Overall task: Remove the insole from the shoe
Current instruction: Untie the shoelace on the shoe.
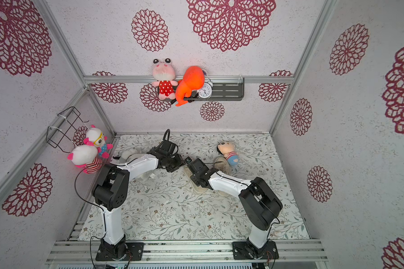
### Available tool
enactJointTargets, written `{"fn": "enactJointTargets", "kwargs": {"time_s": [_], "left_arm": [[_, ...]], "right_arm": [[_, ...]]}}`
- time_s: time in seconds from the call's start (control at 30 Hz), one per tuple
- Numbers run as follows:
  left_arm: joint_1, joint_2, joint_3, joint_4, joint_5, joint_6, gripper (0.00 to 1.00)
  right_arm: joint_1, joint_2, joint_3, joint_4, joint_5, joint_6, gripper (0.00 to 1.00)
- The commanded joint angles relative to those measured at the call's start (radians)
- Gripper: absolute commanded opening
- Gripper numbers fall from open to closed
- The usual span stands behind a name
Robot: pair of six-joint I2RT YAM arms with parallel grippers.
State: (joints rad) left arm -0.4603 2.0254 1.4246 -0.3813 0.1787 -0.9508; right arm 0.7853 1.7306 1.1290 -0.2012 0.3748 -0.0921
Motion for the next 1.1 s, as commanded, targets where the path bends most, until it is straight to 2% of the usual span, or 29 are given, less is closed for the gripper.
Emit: {"fn": "enactJointTargets", "kwargs": {"time_s": [0.0,0.23,0.3,0.67,1.07], "left_arm": [[-0.002,0.027,0.028,0.012,0.017,-0.008,0.56],[-0.005,0.059,0.061,0.012,0.034,0.011,0.58],[-0.004,0.076,0.069,0.016,0.049,0.017,0.55],[-0.004,0.132,0.103,-0.004,0.054,0.05,0.47],[-0.004,0.134,0.095,-0.008,0.053,0.053,0.46]], "right_arm": [[0.002,-0.013,0.011,0.041,-0.001,-0.007,0.1],[-0.01,-0.096,-0.045,0.044,-0.124,0.056,0.01],[-0.022,-0.111,-0.043,0.034,-0.164,0.087,0.0],[-0.098,-0.193,-0.03,0.002,-0.362,0.205,0.0],[-0.126,-0.282,0.008,-0.004,-0.44,0.272,0.0]]}}
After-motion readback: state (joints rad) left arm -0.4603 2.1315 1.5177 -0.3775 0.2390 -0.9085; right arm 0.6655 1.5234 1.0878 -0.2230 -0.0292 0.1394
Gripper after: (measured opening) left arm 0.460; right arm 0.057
